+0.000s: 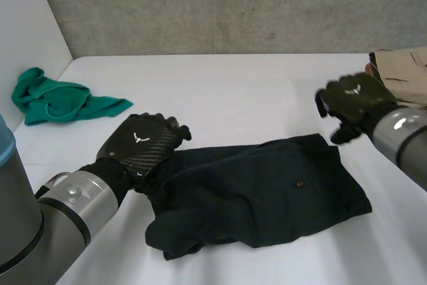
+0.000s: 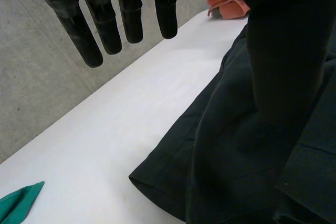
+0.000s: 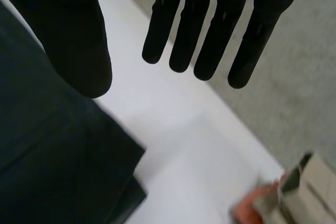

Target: Fold the laundry.

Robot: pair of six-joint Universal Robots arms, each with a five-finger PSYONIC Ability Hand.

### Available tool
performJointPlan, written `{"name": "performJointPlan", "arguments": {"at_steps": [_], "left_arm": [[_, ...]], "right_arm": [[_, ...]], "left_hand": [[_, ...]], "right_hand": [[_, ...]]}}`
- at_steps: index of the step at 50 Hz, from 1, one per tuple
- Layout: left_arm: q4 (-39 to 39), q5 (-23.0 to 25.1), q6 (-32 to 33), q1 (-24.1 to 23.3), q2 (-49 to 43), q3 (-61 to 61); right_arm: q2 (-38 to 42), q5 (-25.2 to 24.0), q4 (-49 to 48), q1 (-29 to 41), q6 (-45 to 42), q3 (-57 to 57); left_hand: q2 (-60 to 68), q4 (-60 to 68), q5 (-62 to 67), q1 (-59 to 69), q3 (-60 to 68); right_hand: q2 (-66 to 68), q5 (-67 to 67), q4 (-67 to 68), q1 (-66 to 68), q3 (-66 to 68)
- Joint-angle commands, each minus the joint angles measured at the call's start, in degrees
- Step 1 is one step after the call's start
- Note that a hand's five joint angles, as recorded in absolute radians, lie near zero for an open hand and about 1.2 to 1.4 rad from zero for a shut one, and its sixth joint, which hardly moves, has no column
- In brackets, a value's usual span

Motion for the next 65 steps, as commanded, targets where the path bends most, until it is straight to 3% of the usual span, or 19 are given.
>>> {"name": "performJointPlan", "arguments": {"at_steps": [1, 4, 8, 14, 19, 27, 30, 32, 34, 41, 45, 49, 50, 51, 55, 65], "left_arm": [[0.4, -0.3, -0.1, 0.2, 0.0, -0.2], [0.7, -0.3, -0.1, 0.1, -0.3, -0.2], [1.1, -0.3, -0.1, 0.1, -1.1, -0.2], [1.6, -0.3, -0.2, -0.1, -2.2, -0.2], [1.9, -0.3, -0.2, -0.1, -2.7, -0.2], [1.9, -0.3, -0.2, -0.1, -2.8, -0.2], [1.9, -0.3, -0.2, -0.1, -2.8, -0.2], [2.0, -0.3, -0.3, -0.1, -2.8, -0.2], [1.9, -0.3, -0.2, -0.1, -2.8, -0.2], [2.0, -0.7, -0.3, 0.2, -2.5, -0.3], [2.2, -0.9, -0.3, 0.6, -2.5, -0.2], [2.6, -0.9, -0.2, 0.7, -2.5, -0.2], [2.6, -0.9, -0.2, 0.7, -2.5, -0.3], [2.6, -0.9, -0.2, 0.7, -2.5, -0.2], [2.6, -0.9, -0.3, 0.7, -2.4, -0.2], [2.6, -0.9, -0.6, 0.0, -2.6, -0.4]], "right_arm": [[-2.0, -2.0, 11.0, -8.3, -11.8, 6.3], [-2.1, -4.7, 9.4, -11.3, -15.7, 10.5], [-1.8, -12.4, 3.2, -17.6, -21.7, 18.0], [-1.0, -22.8, -4.9, -23.6, -21.5, 24.0], [1.4, -28.8, -10.7, -24.0, -19.5, 26.3], [6.6, -28.8, -18.0, -23.9, -16.2, 26.5], [7.9, -28.3, -18.9, -24.0, -16.2, 26.0], [8.4, -27.8, -18.6, -24.1, -16.5, 25.2], [7.8, -26.8, -18.0, -24.6, -16.6, 24.5], [-0.8, -14.4, -16.8, -27.8, -16.8, 22.4], [-3.6, -11.9, -15.1, -26.8, -16.7, 20.8], [-4.6, -14.0, -13.8, -21.3, -16.3, 20.1], [-4.6, -14.7, -13.7, -20.3, -16.1, 20.1], [-4.5, -16.3, -13.3, -19.1, -15.6, 20.5], [-4.0, -21.6, -12.2, -20.5, -16.5, 22.8], [4.1, -25.8, -10.3, -25.3, -25.6, 24.9]], "left_hand": [[-0.8, -0.4, 0.0, -1.3, -0.7], [-1.2, -0.7, -0.3, -1.6, -1.0], [-3.5, -3.0, -2.7, -4.0, -3.4], [-4.4, -3.9, -3.5, -4.8, -4.2], [-4.5, -4.1, -3.7, -5.0, -4.4], [-6.0, -5.6, -5.2, -6.5, -5.9], [-6.2, -5.7, -5.3, -6.7, -6.1], [-6.4, -5.9, -5.5, -6.9, -6.2], [-6.5, -6.1, -5.7, -7.0, -6.4], [-7.2, -6.7, -6.4, -7.7, -7.1], [-7.2, -6.7, -6.4, -7.7, -7.1], [-7.2, -6.7, -6.4, -7.7, -7.1], [-7.2, -6.7, -6.4, -7.7, -7.1], [-7.2, -6.7, -6.4, -7.7, -7.1], [-7.7, -7.2, -6.9, -8.2, -7.6], [-9.4, -8.9, -8.5, -9.9, -9.3]], "right_hand": [[-6.1, -5.4, -6.3, -6.5, -6.8], [-7.4, -6.8, -7.7, -7.9, -8.2], [-6.6, -5.9, -6.8, -7.0, -7.3], [-5.6, -4.9, -5.8, -6.0, -6.3], [-4.1, -3.4, -4.3, -4.5, -4.8], [2.1, 2.8, 1.9, 1.7, 1.4], [18.6, 19.3, 18.4, 18.1, 17.8], [37.7, 38.4, 37.5, 37.3, 37.0], [37.8, 38.5, 37.6, 37.4, 37.1], [37.8, 38.5, 37.6, 37.4, 37.1], [37.8, 38.5, 37.6, 37.4, 37.1], [37.8, 38.5, 37.6, 37.4, 37.1], [29.7, 30.3, 29.4, 29.2, 28.9], [10.4, 11.1, 10.2, 10.0, 9.7], [-2.2, -1.5, -2.4, -2.6, -2.9], [-4.1, -3.4, -4.3, -4.5, -4.8]]}}
